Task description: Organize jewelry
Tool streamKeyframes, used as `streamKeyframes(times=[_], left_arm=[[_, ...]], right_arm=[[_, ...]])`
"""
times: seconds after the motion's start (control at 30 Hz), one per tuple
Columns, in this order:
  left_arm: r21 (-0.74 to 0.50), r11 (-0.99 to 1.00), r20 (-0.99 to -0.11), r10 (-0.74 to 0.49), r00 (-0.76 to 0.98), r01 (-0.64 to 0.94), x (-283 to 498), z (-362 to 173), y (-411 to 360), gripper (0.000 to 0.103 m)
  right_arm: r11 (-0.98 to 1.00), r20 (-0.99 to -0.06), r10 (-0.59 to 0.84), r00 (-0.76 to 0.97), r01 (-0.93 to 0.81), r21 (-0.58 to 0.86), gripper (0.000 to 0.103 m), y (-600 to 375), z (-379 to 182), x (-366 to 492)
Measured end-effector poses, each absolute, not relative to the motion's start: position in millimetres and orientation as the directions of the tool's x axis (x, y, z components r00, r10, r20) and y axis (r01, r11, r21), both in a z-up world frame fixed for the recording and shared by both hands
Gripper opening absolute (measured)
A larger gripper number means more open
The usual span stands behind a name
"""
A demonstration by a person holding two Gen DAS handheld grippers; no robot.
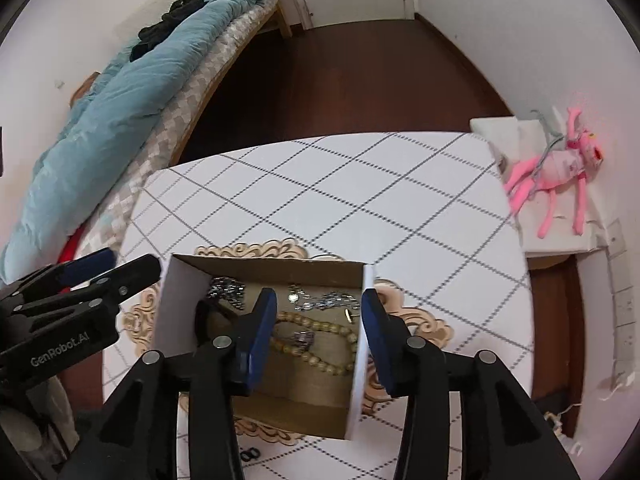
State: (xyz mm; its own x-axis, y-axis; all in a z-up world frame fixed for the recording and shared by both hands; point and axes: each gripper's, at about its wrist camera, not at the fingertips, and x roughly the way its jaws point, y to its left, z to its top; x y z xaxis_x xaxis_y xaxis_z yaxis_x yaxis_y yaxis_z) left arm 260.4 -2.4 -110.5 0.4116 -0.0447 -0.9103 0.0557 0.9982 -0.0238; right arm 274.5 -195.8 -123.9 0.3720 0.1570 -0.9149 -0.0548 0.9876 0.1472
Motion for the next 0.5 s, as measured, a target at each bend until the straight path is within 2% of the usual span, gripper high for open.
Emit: streamKeyframes(times=[0.03,0.07,0.1,0.13,0.27,0.5], left_arm=[[-0.015,0.999,-0.909,-0.034,0.415,0.049,257,-112,0,0.096],[-0.007,0.999,-0.908,-0.025,0.419,0.044,254,-113,1,0.103],[0.003,0.999,-0.906,-0.014,0.423,0.038,250,-115,2,0.103],[0.008,0.999,-0.906,-0.007,0.424,0.033,248,-116,2,0.103],[0.018,1.000,-0.904,0.009,0.426,0.015,233,-124,5,0.103],[0.026,1.000,-0.902,0.026,0.431,-0.006,216,-123,9,0.103]], right_arm=[[0.990,-0.918,0.138,0.373,-0.051,0.128,0.074,-195,-123,273],[0.994,-0.921,0.109,0.375,-0.047,0.098,0.083,-195,-124,269],[0.997,-0.924,0.078,0.373,-0.045,0.066,0.098,-194,-125,265],[0.998,-0.926,0.056,0.372,-0.045,0.043,0.102,-193,-126,263],[0.999,-0.933,-0.010,0.359,-0.041,-0.027,0.102,-192,-135,247],[0.999,-0.927,-0.028,0.374,-0.017,-0.037,0.103,-197,-136,230]])
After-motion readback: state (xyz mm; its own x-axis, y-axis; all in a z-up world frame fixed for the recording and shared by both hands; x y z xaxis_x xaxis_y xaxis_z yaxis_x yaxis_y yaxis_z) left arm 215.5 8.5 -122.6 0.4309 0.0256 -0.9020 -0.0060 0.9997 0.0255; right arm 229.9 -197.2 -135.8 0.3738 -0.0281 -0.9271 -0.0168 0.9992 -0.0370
